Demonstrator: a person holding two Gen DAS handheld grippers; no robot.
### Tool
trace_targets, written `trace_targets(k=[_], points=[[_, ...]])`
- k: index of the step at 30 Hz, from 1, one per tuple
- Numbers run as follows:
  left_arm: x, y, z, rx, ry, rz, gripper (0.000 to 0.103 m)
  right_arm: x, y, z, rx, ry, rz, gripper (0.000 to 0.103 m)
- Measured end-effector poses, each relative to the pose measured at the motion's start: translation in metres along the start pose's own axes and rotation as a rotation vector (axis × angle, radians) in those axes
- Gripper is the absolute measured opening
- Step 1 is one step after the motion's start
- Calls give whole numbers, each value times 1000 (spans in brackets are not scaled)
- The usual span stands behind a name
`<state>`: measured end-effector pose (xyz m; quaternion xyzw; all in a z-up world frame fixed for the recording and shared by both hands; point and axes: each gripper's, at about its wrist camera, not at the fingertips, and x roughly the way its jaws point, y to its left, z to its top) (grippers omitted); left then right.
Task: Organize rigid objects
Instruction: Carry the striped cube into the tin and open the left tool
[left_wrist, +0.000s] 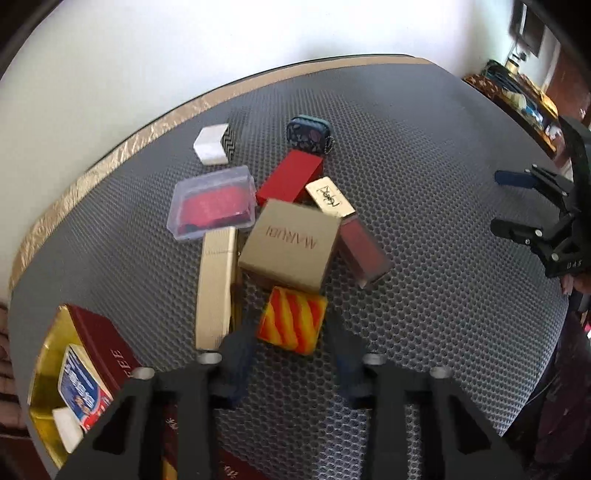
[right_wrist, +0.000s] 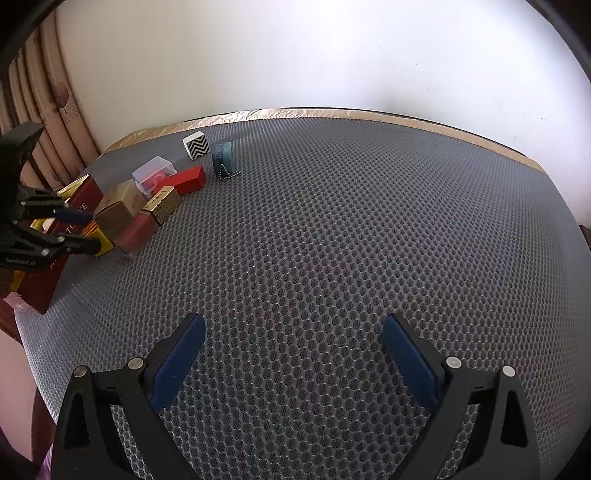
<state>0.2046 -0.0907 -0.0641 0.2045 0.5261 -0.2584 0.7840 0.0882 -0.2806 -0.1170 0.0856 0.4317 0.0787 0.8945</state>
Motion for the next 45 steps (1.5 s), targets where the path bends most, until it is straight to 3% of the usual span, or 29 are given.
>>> trace_targets(k=[7, 16, 20, 26, 28, 36, 45], points=[[-17, -9, -11, -113, -64, 47, 31, 3, 2, 1, -10, 9, -1, 99], [-106, -31, -76, -482, -239, 17, 31, 4, 3, 2, -12, 10, -5, 99], [-147, -21, -120, -601, -286, 79, 31, 5, 4, 2, -17, 13, -14, 99], [-175, 20, -170, -724, -266, 227, 31, 5, 5, 2, -22, 20, -36, 99], [-179, 31, -179, -759, -281, 218, 31, 6, 6, 1, -31, 25, -47, 99], [-167, 45, -176, -741, -321, 197, 31, 8, 13, -2, -68, 46, -98, 100], [-113, 71, -145, -707, -242, 178, 29, 8, 11, -3, -64, 47, -106, 101]])
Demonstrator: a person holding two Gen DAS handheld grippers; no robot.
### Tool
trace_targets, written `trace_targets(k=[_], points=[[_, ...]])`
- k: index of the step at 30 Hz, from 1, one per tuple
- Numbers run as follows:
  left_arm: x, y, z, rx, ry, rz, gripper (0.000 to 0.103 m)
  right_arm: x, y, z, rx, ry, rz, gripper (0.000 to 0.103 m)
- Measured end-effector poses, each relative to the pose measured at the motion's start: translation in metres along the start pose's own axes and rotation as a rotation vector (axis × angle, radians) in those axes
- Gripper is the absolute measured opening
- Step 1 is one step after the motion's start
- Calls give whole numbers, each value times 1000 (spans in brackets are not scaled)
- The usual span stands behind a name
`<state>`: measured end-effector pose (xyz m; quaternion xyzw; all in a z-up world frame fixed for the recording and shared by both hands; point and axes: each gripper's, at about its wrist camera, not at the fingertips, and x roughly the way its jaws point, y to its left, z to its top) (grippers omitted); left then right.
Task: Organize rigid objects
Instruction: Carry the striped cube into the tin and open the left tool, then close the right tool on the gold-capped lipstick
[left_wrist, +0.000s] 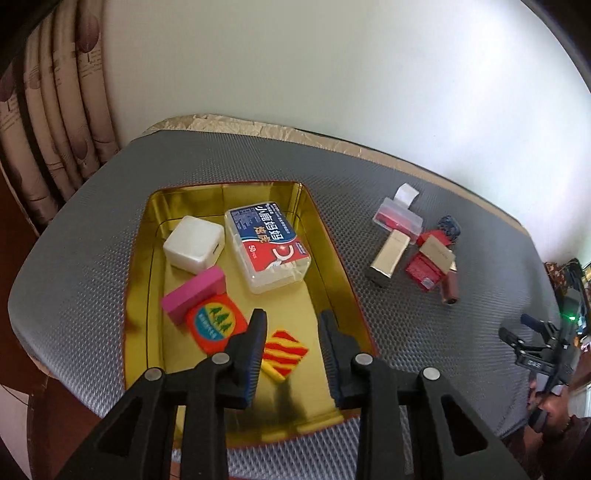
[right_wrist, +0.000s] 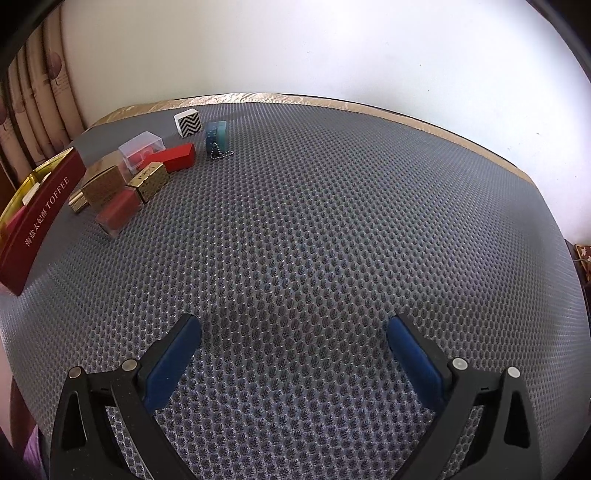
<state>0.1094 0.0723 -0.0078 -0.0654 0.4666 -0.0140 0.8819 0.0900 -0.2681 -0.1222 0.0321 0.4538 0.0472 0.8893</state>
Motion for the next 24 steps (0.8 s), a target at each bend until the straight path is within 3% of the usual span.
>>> trace_targets(k=[2, 5, 8, 13, 16, 18, 20, 24], points=[[4, 0, 3, -9, -2, 19, 29, 0, 0, 0, 0, 1, 0, 102], [-8, 1, 0, -60, -21, -12, 29, 0, 0, 0, 1, 0, -3, 102], [-33, -6, -8, -61, -78, 29, 29, -8, 4, 1, -4, -32, -16, 102], [-68, -19, -39, -73, -124, 164, 29, -23, 41, 21, -38, -58, 127, 98], [-75, -11, -69, -177, -84, 152, 30, -24, 74, 38, -66, -44, 207, 94], [-73, -7, -84, -216, -50, 155, 31, -21, 93, 49, -96, -45, 211, 89], [-66, -5, -94, -209, -20, 159, 31, -15, 106, 56, -121, -22, 187, 74], [-62, -3, -96, -199, -12, 172, 31, 11, 119, 71, -137, 53, 135, 63]])
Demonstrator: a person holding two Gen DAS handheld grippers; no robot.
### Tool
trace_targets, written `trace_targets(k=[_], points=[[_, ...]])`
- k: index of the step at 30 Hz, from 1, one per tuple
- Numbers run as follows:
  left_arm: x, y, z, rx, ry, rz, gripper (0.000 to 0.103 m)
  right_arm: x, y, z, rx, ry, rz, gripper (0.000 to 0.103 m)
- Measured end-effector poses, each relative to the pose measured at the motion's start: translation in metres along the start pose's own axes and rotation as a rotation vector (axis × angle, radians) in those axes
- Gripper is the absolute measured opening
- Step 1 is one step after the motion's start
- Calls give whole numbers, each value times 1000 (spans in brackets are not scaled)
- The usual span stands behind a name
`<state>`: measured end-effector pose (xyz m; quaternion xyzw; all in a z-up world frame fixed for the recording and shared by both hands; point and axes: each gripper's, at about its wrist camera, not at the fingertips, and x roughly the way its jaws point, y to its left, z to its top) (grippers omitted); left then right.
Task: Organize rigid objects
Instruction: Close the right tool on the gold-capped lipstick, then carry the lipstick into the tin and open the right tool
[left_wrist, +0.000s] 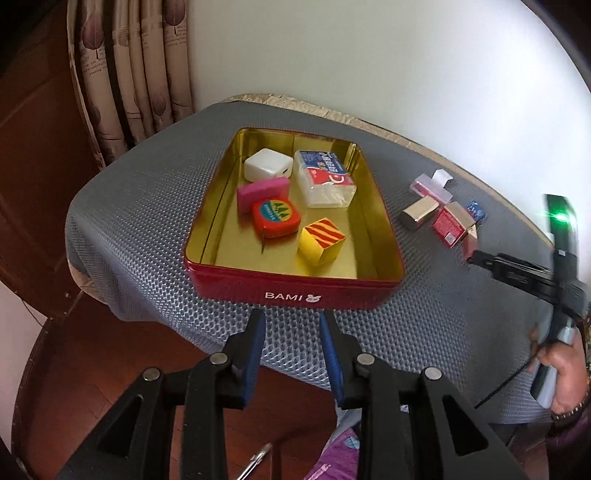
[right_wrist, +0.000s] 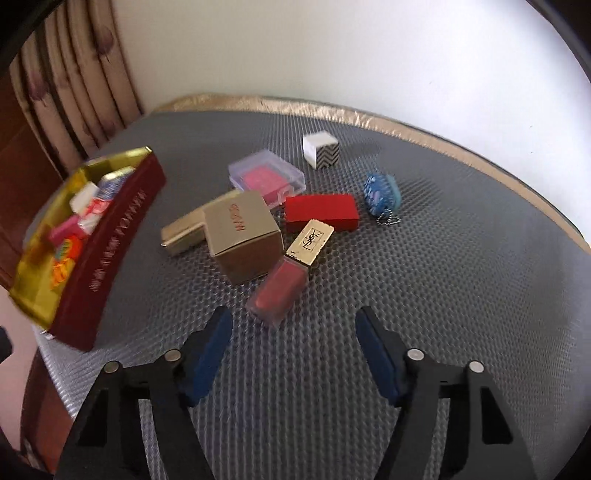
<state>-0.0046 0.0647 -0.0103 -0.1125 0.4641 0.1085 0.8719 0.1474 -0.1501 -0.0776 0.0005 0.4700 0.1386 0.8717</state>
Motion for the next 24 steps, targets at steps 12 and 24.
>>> trace_targets(k=[12, 24], points=[[9, -5, -3, 45, 22, -12, 32, 40, -3, 38, 68, 130, -19, 45], [-7, -2, -1, 28, -64, 78, 34, -7, -33, -7, 198, 99, 122, 18]])
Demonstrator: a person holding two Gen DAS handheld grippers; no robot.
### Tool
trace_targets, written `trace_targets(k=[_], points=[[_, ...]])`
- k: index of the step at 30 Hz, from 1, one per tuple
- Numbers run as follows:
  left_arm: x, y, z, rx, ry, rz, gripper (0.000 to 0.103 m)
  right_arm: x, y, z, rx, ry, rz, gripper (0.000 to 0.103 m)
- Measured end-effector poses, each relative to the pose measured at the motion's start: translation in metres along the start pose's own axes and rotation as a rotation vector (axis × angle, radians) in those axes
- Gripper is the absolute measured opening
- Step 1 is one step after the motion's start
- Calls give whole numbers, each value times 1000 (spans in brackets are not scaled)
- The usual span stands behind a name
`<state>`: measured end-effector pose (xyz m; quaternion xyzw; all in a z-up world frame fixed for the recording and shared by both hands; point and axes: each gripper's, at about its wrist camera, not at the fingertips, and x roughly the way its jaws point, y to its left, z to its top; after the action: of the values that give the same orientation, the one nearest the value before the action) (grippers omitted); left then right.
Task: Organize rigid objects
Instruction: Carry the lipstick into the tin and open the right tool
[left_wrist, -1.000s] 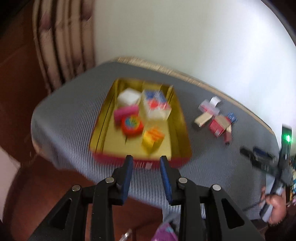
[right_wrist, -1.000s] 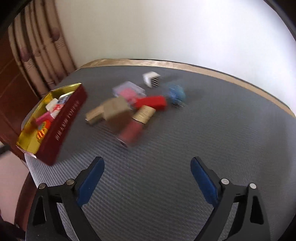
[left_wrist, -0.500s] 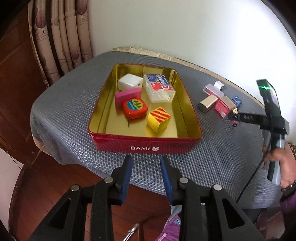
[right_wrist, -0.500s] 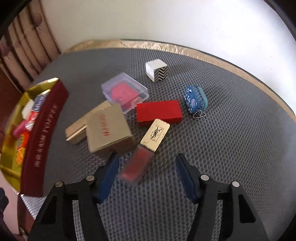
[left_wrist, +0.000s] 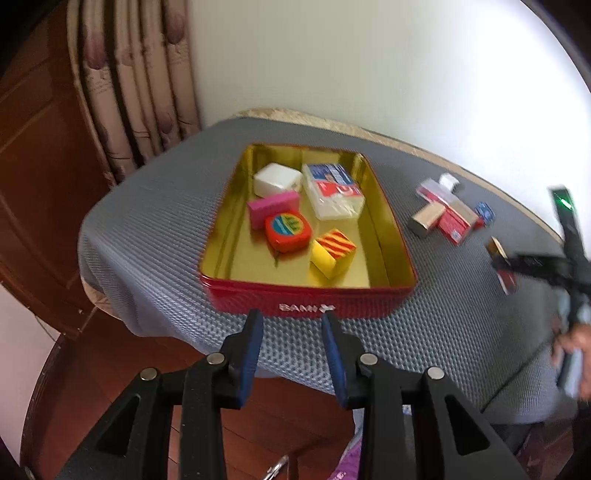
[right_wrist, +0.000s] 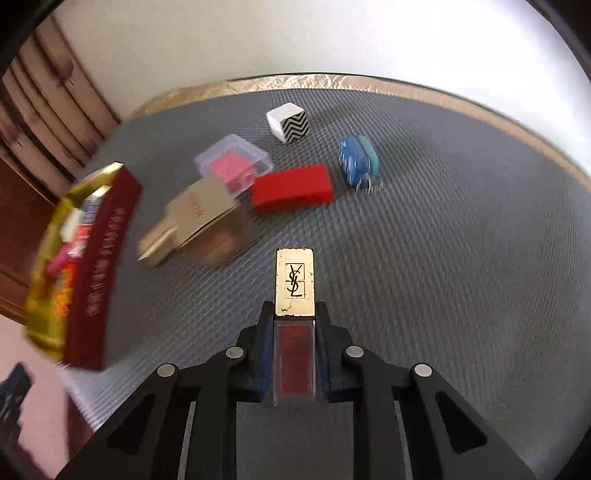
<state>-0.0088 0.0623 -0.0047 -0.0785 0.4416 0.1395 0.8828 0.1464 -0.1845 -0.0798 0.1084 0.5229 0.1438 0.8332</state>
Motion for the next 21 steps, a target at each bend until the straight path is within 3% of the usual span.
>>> trace_targets(k=[2, 6, 11, 17, 21], points=[[-2, 4, 1, -24, -10, 19, 35, -21, 4, -10, 45, -11, 102, 18], [0, 12, 2, -63, 1, 30, 35, -43, 49, 1, -3, -39, 211, 18], [3, 15, 1, -75, 14, 40, 35, -37, 137, 27, -140, -20, 331, 18], [5, 20, 2, -87, 13, 50, 35, 1, 204, 31, -269, 25, 282, 18], [9, 22, 3, -92, 27, 38, 35, 23, 219, 32, -317, 53, 239, 18]])
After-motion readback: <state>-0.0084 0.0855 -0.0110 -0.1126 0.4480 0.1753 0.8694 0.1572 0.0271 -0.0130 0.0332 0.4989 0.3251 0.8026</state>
